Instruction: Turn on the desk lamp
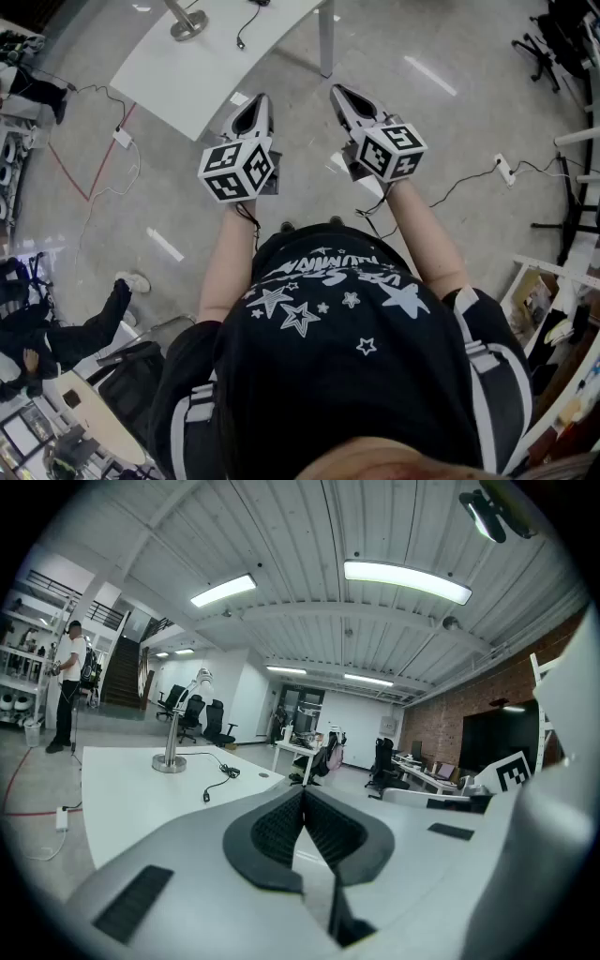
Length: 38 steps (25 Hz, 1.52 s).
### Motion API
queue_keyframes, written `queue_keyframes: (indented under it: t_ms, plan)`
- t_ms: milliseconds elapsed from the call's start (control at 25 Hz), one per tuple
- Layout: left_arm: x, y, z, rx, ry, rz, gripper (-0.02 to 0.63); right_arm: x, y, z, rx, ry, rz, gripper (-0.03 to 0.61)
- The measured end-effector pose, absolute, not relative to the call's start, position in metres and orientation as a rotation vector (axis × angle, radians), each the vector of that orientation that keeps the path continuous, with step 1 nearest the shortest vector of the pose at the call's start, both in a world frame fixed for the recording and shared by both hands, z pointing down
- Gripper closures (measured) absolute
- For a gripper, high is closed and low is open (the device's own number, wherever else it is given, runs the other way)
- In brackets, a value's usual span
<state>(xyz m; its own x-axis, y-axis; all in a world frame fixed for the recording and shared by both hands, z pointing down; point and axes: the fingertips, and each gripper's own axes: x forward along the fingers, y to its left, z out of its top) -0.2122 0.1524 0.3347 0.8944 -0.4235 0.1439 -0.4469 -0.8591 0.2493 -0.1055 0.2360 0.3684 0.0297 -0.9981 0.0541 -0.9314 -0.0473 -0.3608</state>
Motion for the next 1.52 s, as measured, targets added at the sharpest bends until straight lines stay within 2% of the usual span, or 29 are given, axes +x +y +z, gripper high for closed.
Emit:
queue_keyframes:
  t_ms: [720, 1160, 1520]
  plan:
    - [-0.180, 0.173, 0.350, 2.763, -0.711, 0.153, 0.603, -0.072, 0.259, 0.391, -2.020, 2.075, -0.491, 0.574]
    - [-0.136, 0.118, 0.352, 2.758, -0.671, 0.112, 0.603, -0.026, 0.219, 0.393, -2.085, 2.060, -0.477, 0.574]
    - [-0.095, 0.035, 0.355, 2.740, -0.664, 0.096, 0.603, 0.020, 0.140, 0.393, -2.112, 2.039, -0.485, 0.574]
